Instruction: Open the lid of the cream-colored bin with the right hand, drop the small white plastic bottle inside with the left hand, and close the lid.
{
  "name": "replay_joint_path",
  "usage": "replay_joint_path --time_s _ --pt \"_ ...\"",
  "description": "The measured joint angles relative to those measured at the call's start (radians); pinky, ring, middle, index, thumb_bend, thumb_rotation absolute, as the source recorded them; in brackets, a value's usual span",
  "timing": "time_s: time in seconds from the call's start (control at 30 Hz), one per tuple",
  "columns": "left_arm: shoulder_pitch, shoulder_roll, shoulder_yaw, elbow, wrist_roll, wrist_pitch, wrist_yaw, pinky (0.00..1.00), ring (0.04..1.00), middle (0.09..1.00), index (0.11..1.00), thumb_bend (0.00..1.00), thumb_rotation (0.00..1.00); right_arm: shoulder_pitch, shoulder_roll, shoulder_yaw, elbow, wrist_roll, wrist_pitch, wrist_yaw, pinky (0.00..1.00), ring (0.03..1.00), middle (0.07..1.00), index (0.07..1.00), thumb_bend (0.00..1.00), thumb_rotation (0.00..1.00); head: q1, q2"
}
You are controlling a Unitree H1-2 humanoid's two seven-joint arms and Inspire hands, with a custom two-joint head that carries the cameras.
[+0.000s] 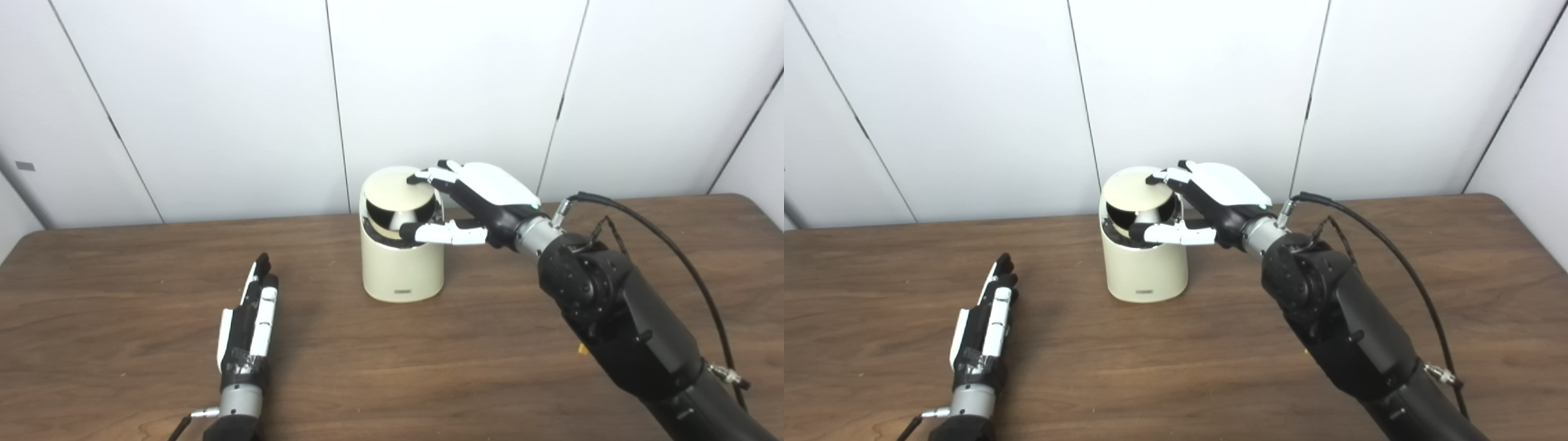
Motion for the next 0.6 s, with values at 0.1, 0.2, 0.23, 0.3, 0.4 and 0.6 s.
replay_joint_path --time_s 0.1,0.2,0.23,0.3,0.4,0.6 --pt "-0.001 -0.001 -0.003 0.001 0.002 0.001 0.001 1.0 1.0 1.0 1.0 0.54 0.86 0.017 0.001 0.024 0.0 -0.026 -0.032 0.001 1.0 1.0 0.993 0.871 0.64 0.97 0.008 0.0" --pt "-0.001 0.0 -0.007 0.001 0.008 0.004 0.003 1.0 1.0 1.0 1.0 0.54 0.88 0.039 0.011 0.025 0.012 -0.05 -0.065 -0.02 1.0 1.0 1.0 0.869 0.64 0.97 0.009 0.0" --pt "-0.001 0.0 -0.009 0.001 0.011 0.005 0.004 1.0 1.0 1.0 1.0 0.54 0.88 0.043 0.014 0.025 0.019 -0.055 -0.074 -0.032 1.0 1.0 1.0 0.868 0.64 0.98 0.011 0.002" --pt "-0.001 -0.001 -0.01 0.001 0.012 0.009 0.005 1.0 1.0 1.0 1.0 0.53 0.87 0.047 0.016 0.024 0.031 -0.068 -0.098 -0.049 1.0 1.0 1.0 0.867 0.64 0.99 0.012 0.002" --pt "-0.001 -0.002 -0.011 0.001 0.018 0.012 0.008 1.0 1.0 1.0 1.0 0.51 0.9 0.053 0.016 0.021 0.04 -0.089 -0.129 -0.067 1.0 1.0 1.0 0.862 0.63 1.0 0.017 0.005" --pt "-0.002 -0.005 -0.016 -0.004 0.04 0.027 0.015 1.0 1.0 1.0 1.0 0.52 0.91 0.066 0.018 0.012 0.041 -0.106 -0.148 -0.072 1.0 1.0 1.0 0.853 0.62 1.0 0.021 0.009"
